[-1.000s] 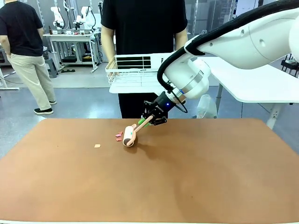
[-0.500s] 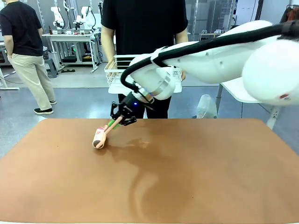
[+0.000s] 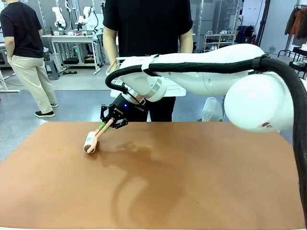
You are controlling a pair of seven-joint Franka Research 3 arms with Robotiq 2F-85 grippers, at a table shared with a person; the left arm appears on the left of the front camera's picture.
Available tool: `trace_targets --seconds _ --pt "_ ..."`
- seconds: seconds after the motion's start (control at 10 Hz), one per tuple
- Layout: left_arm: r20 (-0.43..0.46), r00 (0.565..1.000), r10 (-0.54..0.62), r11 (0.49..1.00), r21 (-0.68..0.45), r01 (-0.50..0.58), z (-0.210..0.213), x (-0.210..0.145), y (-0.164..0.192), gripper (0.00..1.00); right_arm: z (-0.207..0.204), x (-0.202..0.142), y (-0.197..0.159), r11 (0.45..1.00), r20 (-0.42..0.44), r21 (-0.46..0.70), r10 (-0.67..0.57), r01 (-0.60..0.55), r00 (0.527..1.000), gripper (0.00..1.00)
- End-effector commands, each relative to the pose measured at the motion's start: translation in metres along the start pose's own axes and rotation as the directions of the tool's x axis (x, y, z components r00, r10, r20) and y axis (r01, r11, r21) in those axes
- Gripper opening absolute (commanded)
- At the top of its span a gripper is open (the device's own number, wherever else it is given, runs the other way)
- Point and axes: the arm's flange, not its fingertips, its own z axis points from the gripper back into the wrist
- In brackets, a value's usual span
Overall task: Clean the table.
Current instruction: Clean the table with the Lint Roller when the human lifts the Dish drying rack.
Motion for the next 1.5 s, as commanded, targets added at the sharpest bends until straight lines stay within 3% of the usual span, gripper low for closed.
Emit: trace_targets --seconds 0.0,0.2,0.4,0.7,1.0,1.2,1.3,1.4 --pt "0.002 1.0 -0.008 1.0 -0.006 0.008 0.003 -0.002 -0.002 1.0 -0.018 0.008 0.004 1.0 -0.048 0.017 -0.026 0.026 0.999 0.21" --pt "0.002 1.0 -0.008 1.0 -0.006 0.008 0.003 -0.002 -0.002 1.0 0.024 0.004 0.009 0.997 0.013 0.072 -0.027 0.026 1.0 0.21" --pt "0.002 1.0 -0.008 1.0 -0.006 0.008 0.003 -0.002 -0.002 1.0 0.066 -0.014 0.008 1.0 0.008 0.024 -0.014 0.014 1.0 0.21" --pt "0.002 1.0 -0.008 1.0 -0.006 0.008 0.003 -0.002 -0.002 1.0 0.157 -0.072 -0.019 1.0 0.074 0.001 -0.022 0.022 0.997 0.21" --pt "0.002 1.0 -0.008 1.0 -0.006 0.008 0.003 -0.002 -0.002 1.0 0.229 -0.137 -0.045 0.991 0.1 -0.13 -0.005 0.018 0.995 0.21" --pt "0.002 1.0 -0.008 1.0 -0.006 0.008 0.003 -0.002 -0.002 1.0 0.297 -0.182 -0.075 0.965 0.179 -0.261 0.061 -0.012 0.982 0.21" --pt "0.002 1.0 -0.008 1.0 -0.006 0.008 0.003 -0.002 -0.002 1.0 0.331 -0.208 -0.099 0.934 0.218 -0.353 0.027 0.053 0.976 0.21" --pt "0.002 1.0 -0.008 1.0 -0.006 0.008 0.003 -0.002 -0.002 1.0 0.352 -0.23 -0.116 0.932 0.201 -0.349 -0.026 0.096 0.979 0.21"
